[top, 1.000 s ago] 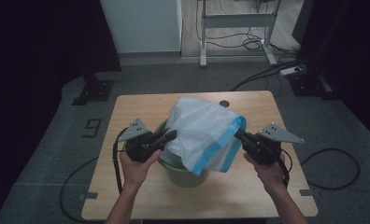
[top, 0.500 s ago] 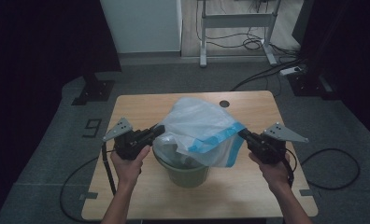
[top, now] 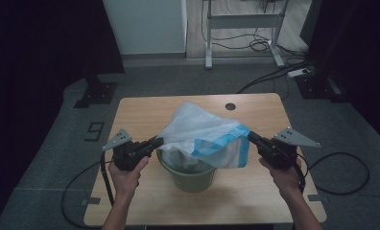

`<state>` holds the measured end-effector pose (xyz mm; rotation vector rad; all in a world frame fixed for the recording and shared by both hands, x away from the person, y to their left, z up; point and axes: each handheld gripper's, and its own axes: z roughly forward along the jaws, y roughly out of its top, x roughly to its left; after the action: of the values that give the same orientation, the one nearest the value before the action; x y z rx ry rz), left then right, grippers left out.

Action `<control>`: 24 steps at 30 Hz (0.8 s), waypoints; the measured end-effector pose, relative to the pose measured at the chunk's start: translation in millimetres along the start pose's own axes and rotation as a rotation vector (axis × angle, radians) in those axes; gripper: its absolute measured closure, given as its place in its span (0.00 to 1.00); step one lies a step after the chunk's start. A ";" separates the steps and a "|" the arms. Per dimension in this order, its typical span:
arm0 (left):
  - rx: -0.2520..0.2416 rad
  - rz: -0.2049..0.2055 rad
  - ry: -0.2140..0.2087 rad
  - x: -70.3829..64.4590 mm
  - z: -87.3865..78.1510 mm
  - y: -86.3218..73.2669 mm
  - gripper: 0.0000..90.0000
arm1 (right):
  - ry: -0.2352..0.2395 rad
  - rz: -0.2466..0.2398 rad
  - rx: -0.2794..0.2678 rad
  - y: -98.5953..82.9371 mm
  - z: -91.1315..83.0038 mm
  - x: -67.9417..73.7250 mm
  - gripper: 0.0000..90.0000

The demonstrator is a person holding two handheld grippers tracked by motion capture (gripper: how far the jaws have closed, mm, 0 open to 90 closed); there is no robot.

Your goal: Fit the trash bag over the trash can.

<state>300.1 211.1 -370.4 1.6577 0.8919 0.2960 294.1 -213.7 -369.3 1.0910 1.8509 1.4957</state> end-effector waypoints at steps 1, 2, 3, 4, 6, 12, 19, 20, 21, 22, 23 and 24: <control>0.008 0.000 0.000 0.4 -0.6 -2.1 0.94 | 0.001 0.001 -0.002 0.6 1.3 1.0 0.99; 0.015 0.001 0.000 0.8 -0.9 -4.0 0.94 | 0.003 -0.001 -0.002 1.2 2.6 2.0 0.99; 0.021 0.004 0.002 1.0 -1.4 -5.9 0.94 | 0.004 -0.002 -0.004 1.8 3.9 3.2 0.99; 0.026 0.006 0.000 1.1 -2.0 -7.7 0.94 | 0.007 -0.004 -0.005 2.3 5.1 4.2 0.99; 0.037 0.006 -0.005 1.1 -3.3 -11.3 0.94 | 0.009 -0.005 -0.007 3.2 7.5 5.9 0.99; 0.063 0.014 -0.021 -0.3 -4.2 -18.1 0.92 | 0.010 0.004 -0.003 3.8 11.4 6.5 0.99; 0.035 0.052 -0.022 -8.8 -4.8 -10.7 0.72 | 0.011 0.002 -0.009 4.6 10.6 7.3 0.99; 0.032 0.060 -0.015 -10.5 -5.0 -9.5 0.66 | 0.012 0.000 -0.010 5.1 10.0 7.0 0.99; 0.029 0.073 0.005 -13.2 -5.2 -7.8 0.60 | 0.012 -0.001 -0.011 5.4 9.7 6.9 0.99; 0.026 0.086 0.024 -15.4 -5.8 -6.1 0.53 | 0.012 0.000 -0.013 5.9 9.2 6.9 0.99; 0.017 0.092 0.038 -17.2 -6.6 -4.3 0.48 | 0.012 -0.001 -0.014 6.5 8.6 6.8 0.99; 0.008 0.095 0.041 -18.6 -7.7 -2.5 0.43 | 0.013 -0.002 -0.014 7.0 8.0 6.9 0.99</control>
<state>281.7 204.0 -365.5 1.7090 0.8471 0.3932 298.6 -203.1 -363.9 1.0750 1.8470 1.5161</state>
